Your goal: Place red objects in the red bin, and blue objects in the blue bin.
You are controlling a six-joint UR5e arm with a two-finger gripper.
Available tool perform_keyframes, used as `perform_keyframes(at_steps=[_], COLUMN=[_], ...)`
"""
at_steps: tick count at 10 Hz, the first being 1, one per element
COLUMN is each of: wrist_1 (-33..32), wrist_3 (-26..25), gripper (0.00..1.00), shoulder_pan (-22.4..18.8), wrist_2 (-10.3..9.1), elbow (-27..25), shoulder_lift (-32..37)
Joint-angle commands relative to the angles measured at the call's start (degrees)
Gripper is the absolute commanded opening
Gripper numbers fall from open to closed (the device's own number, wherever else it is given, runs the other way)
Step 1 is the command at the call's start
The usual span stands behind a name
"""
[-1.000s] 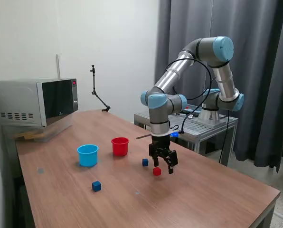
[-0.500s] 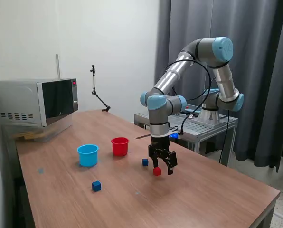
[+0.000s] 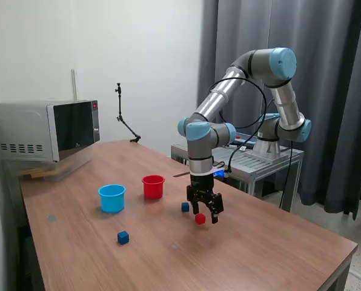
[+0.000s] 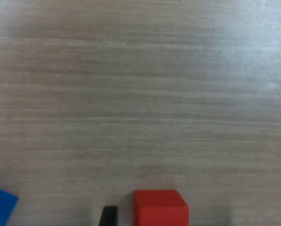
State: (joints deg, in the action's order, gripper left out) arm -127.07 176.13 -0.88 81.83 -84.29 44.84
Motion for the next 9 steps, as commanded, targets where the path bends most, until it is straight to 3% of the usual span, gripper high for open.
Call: perform_keyframes(at_steps=[1,6,7,9], wrist_1=[-0.02,-0.11,-0.37,-1.60], wrist_3=[0.53,1.06,1.15,1.15], gripper=[1.00,1.00,0.00,0.00], shoulder_pan=[0.09,0.18,0.27,0.27], wrist_2=[0.00,0.00,0.09,0.18], elbow=[0.00,-0.18,-0.18,-0.35], shoulder_lift=[-0.01,-0.89,-0.89,-0.89])
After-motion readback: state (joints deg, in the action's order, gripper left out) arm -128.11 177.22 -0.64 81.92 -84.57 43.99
